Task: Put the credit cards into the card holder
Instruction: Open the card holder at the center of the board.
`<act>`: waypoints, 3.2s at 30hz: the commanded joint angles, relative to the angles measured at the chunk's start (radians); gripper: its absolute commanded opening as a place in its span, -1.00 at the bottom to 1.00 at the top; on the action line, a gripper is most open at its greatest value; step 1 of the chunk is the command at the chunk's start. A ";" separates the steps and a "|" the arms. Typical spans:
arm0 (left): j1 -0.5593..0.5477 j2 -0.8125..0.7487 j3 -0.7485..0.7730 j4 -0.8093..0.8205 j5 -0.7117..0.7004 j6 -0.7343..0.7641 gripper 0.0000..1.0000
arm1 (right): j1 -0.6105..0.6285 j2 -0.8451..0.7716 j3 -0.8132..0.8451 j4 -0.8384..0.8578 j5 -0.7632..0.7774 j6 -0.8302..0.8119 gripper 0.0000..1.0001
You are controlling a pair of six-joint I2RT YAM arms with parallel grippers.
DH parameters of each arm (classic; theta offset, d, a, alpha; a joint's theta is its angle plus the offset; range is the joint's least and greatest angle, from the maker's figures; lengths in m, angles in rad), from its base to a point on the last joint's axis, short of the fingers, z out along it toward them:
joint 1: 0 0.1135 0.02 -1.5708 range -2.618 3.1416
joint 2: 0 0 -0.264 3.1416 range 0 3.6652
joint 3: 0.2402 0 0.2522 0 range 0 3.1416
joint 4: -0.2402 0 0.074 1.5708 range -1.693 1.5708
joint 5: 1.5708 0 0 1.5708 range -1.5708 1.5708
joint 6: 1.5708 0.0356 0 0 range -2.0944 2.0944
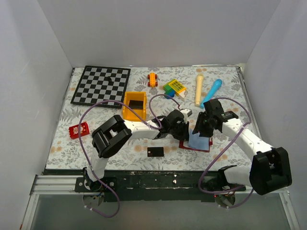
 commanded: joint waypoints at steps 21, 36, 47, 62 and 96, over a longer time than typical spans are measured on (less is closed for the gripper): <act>-0.014 0.020 0.121 -0.007 0.042 0.013 -1.00 | -0.055 -0.091 -0.004 -0.038 -0.033 0.004 0.01; -0.026 0.055 0.127 -0.010 0.045 0.005 -1.00 | -0.103 -0.027 -0.073 0.035 -0.105 -0.019 -0.22; -0.029 0.068 0.102 0.008 0.044 -0.007 -1.00 | -0.121 -0.038 -0.067 -0.032 -0.013 -0.016 -0.38; -0.029 0.063 0.087 0.011 0.036 -0.007 -1.00 | -0.123 0.024 -0.087 0.014 -0.036 -0.021 -0.65; -0.029 0.075 0.084 0.001 0.042 0.002 -1.00 | -0.126 0.004 -0.070 0.032 -0.054 -0.027 -0.97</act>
